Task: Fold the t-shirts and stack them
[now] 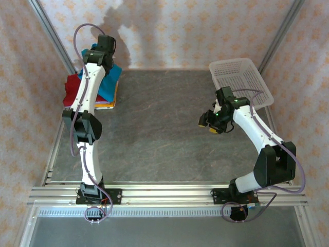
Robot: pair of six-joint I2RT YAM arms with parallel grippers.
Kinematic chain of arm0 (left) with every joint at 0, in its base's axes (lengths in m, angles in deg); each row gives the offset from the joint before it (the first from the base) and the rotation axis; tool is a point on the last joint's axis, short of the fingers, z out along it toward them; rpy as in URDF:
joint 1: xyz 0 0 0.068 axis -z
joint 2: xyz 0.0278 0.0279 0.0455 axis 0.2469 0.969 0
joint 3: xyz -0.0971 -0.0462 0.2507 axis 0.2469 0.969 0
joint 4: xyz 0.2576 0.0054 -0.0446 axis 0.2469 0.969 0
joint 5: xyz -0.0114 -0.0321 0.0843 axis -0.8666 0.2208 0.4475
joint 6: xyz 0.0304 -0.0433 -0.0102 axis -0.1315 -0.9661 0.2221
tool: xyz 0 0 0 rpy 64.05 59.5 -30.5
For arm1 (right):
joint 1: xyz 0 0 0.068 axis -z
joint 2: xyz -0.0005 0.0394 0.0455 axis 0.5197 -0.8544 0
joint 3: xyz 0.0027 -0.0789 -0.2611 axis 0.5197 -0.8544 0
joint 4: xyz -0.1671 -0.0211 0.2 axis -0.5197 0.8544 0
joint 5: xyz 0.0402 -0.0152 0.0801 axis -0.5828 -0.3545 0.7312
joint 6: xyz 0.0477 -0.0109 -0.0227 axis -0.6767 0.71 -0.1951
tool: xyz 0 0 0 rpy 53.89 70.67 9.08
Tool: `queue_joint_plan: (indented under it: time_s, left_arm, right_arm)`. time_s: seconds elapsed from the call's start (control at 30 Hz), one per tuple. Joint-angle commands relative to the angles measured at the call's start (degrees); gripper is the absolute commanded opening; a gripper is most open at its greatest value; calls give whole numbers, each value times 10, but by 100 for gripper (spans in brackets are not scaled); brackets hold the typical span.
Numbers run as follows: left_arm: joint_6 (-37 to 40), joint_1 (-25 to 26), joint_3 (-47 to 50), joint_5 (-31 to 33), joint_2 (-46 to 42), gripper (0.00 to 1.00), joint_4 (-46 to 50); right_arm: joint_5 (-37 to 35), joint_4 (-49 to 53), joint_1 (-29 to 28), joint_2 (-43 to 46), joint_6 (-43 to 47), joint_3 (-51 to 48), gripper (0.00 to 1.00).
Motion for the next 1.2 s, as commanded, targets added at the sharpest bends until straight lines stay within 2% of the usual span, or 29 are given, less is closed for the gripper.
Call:
queue_joint_plan:
  time_s: [0.0,0.4,0.73,1.17]
  left_arm:
    - [-13,-13,0,-5,-21,0,-25]
    - [-3,-58,5,-42,-15,0,-45]
    - [-7,-87,63,-45,-4,0,-80]
    - [-8,-136,128,-94,1,0,-143]
  right_arm:
    - [-2,24,2,-3,0,22,56]
    - [-1,39,2,-12,-4,40,56]
    - [1,61,-1,-28,-3,76,60]
    - [0,77,-18,-53,-10,113,61]
